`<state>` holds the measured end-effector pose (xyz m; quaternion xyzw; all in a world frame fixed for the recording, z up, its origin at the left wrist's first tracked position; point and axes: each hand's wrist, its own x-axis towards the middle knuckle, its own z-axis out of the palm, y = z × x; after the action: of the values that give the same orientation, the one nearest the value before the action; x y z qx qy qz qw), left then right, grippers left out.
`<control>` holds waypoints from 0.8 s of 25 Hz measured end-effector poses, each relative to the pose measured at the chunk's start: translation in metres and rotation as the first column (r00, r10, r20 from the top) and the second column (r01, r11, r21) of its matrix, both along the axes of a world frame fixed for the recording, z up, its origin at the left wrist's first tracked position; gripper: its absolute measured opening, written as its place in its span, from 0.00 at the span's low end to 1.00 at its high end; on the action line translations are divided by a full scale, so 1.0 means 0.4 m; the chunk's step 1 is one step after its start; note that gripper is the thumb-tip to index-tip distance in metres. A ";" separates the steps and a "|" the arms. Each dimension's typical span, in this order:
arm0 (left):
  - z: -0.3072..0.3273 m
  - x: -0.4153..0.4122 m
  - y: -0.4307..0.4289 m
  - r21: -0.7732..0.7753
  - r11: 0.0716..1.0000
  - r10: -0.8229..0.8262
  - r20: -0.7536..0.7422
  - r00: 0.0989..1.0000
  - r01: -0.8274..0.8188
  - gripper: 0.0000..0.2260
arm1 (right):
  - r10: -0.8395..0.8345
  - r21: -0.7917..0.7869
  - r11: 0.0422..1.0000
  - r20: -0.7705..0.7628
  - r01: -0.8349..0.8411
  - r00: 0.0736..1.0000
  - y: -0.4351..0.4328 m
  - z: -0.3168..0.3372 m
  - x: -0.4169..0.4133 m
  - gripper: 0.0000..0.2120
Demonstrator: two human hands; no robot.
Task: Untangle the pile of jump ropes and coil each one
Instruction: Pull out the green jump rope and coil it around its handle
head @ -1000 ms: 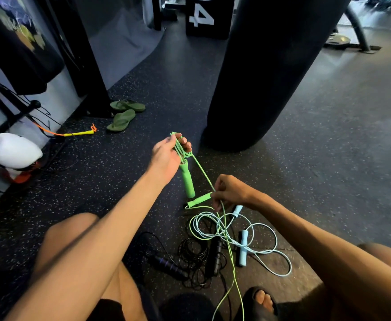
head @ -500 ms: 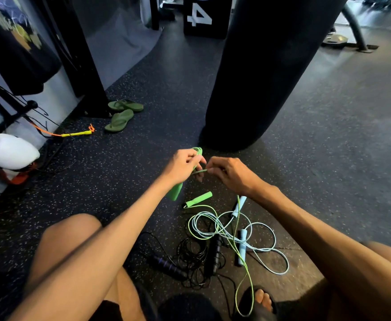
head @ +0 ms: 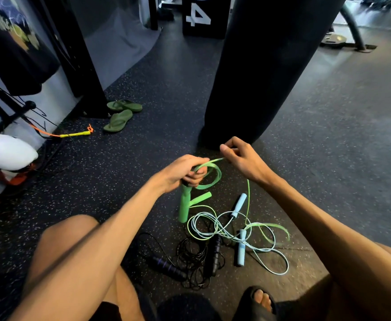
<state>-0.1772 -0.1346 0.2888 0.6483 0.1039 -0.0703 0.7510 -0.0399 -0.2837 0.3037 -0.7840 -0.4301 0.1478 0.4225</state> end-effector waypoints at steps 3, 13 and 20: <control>0.015 -0.006 0.008 -0.326 0.945 0.040 0.067 0.997 -0.016 0.18 | -0.029 0.033 0.999 -0.162 0.035 0.986 -0.005 -0.016 0.013 0.09; 0.047 -0.002 0.055 -0.681 0.659 0.515 0.099 0.852 -0.319 0.11 | 0.077 -0.245 0.953 -0.374 -0.179 0.924 -0.018 -0.101 -0.048 0.09; 0.013 0.022 0.052 -0.260 0.760 0.645 0.202 0.737 -0.595 0.12 | 0.270 -0.247 0.921 -0.150 -0.301 0.951 0.005 -0.102 -0.078 0.08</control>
<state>-0.1682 -0.1138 0.2940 0.5095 0.2011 0.2680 0.7926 -0.0712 -0.2816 0.2629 -0.7529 -0.4915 0.3082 0.3107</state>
